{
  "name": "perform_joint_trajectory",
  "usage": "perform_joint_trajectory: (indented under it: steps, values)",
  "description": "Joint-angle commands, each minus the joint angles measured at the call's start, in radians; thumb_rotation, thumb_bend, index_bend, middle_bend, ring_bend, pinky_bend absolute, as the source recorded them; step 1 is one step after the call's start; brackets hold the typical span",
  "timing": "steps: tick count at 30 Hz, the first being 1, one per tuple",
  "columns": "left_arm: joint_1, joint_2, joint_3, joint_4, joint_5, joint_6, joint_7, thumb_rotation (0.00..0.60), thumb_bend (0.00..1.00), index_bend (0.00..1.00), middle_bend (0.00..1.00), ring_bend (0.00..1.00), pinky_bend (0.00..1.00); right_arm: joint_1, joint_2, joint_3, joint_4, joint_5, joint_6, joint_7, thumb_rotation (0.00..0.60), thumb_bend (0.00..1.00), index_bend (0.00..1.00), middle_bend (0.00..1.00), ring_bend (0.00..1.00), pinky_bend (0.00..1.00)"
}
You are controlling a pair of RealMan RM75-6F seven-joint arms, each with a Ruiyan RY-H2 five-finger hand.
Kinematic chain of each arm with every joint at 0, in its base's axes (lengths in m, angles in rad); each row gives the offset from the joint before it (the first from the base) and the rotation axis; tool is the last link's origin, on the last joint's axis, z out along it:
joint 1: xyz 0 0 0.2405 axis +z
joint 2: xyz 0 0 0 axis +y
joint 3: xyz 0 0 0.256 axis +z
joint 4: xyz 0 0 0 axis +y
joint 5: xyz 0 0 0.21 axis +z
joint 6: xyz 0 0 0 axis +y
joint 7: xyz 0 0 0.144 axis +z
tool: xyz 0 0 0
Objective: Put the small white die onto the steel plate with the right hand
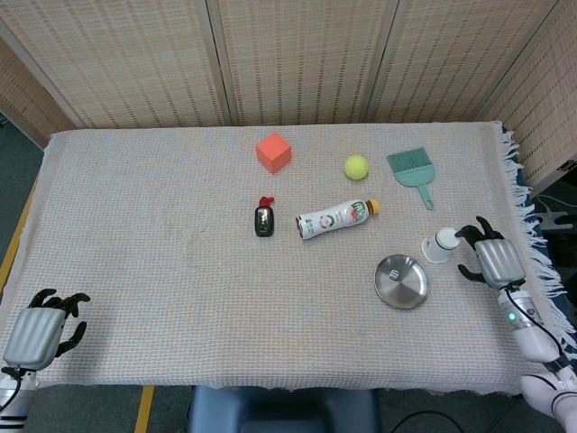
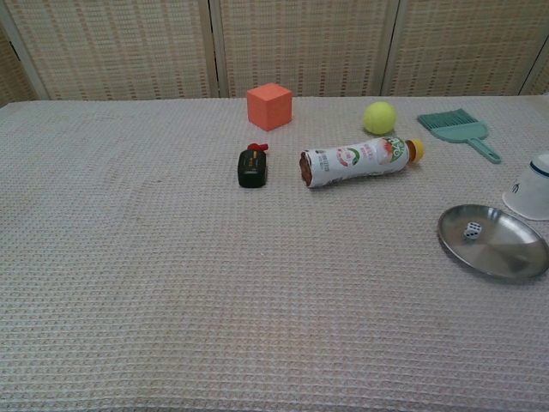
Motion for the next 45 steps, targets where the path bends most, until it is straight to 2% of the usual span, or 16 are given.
perform_joint_trajectory:
  steps: [1, 10, 18, 24, 28, 39, 45]
  values:
    - [0.000, -0.001, 0.000, 0.002, 0.000, -0.001, 0.002, 0.600, 0.37, 0.35, 0.51, 0.45, 0.23, 0.003, -0.021, -0.002, 0.028, -0.019, 0.047, 0.039, 0.600, 0.18, 0.29, 0.19, 0.02, 0.29]
    - [0.000, -0.002, 0.001, 0.001, 0.000, -0.001, 0.003, 0.600, 0.37, 0.35, 0.52, 0.45, 0.23, 0.009, -0.021, -0.004, 0.017, -0.037, 0.097, 0.028, 0.600, 0.18, 0.29, 0.19, 0.02, 0.30]
    - [-0.001, -0.002, 0.001, 0.002, -0.003, -0.005, 0.002, 0.600, 0.37, 0.35, 0.52, 0.45, 0.23, 0.038, -0.062, -0.001, 0.072, -0.030, 0.040, 0.037, 0.600, 0.18, 0.28, 0.19, 0.02, 0.30]
    - [0.000, -0.001, 0.000, 0.001, -0.003, -0.002, 0.002, 0.600, 0.37, 0.35, 0.52, 0.45, 0.22, 0.061, -0.102, 0.002, 0.128, -0.025, 0.001, 0.066, 0.600, 0.18, 0.28, 0.13, 0.02, 0.31]
    - [0.000, -0.001, 0.000, 0.002, -0.002, -0.001, 0.004, 0.600, 0.37, 0.35, 0.52, 0.45, 0.22, 0.066, -0.120, -0.005, 0.153, -0.032, 0.005, 0.076, 0.600, 0.18, 0.28, 0.13, 0.02, 0.36]
    - [0.000, 0.000, 0.000, 0.000, -0.004, -0.003, 0.001, 0.600, 0.37, 0.35, 0.52, 0.45, 0.22, 0.063, -0.119, -0.015, 0.155, -0.046, 0.047, 0.105, 0.600, 0.18, 0.28, 0.13, 0.02, 0.37]
    - [0.000, 0.000, -0.001, 0.000, -0.004, -0.002, 0.001, 0.600, 0.37, 0.35, 0.52, 0.45, 0.22, 0.060, -0.114, -0.016, 0.147, -0.049, 0.064, 0.112, 0.600, 0.18, 0.24, 0.09, 0.02, 0.41]
